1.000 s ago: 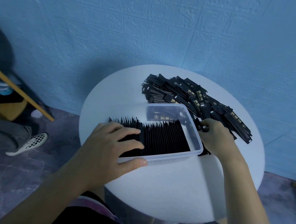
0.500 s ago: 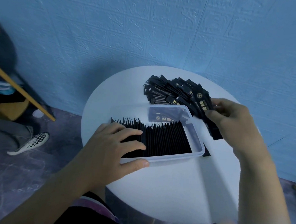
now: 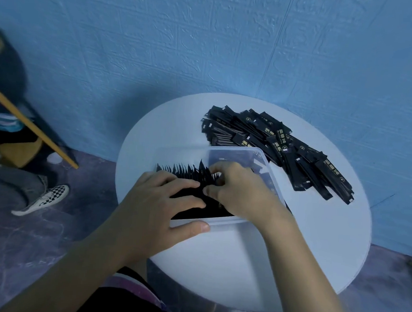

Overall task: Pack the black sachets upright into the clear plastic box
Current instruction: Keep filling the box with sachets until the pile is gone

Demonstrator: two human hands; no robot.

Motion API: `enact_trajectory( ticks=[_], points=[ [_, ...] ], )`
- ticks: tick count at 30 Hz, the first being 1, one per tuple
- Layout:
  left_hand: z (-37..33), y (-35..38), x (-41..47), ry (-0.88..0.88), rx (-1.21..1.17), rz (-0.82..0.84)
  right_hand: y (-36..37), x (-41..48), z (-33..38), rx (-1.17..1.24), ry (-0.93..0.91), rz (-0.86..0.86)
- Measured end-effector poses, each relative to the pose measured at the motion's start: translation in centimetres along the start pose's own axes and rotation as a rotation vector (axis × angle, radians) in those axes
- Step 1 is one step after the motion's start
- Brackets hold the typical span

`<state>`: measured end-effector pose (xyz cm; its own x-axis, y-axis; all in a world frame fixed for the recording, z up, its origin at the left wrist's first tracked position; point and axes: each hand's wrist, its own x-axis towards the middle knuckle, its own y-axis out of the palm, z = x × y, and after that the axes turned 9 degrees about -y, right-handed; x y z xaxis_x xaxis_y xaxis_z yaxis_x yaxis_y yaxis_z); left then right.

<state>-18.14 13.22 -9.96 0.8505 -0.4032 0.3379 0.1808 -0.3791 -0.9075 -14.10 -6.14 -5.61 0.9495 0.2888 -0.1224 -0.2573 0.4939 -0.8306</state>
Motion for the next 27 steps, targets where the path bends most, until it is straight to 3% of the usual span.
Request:
enact_trajectory(
  ticks=[5,15,27],
  points=[
    [-0.1,0.0,0.0,-0.002,-0.019,-0.007,0.6,0.5,-1.3,0.291,0.034,0.055],
    [0.2,0.3,0.0,0.006,-0.028,-0.047,-1.4,1.8,-1.5,0.477,-0.031,0.309],
    [0.3,0.3,0.0,0.022,-0.03,-0.028,-1.2,2.0,-2.1,0.56,-0.051,0.297]
  ],
)
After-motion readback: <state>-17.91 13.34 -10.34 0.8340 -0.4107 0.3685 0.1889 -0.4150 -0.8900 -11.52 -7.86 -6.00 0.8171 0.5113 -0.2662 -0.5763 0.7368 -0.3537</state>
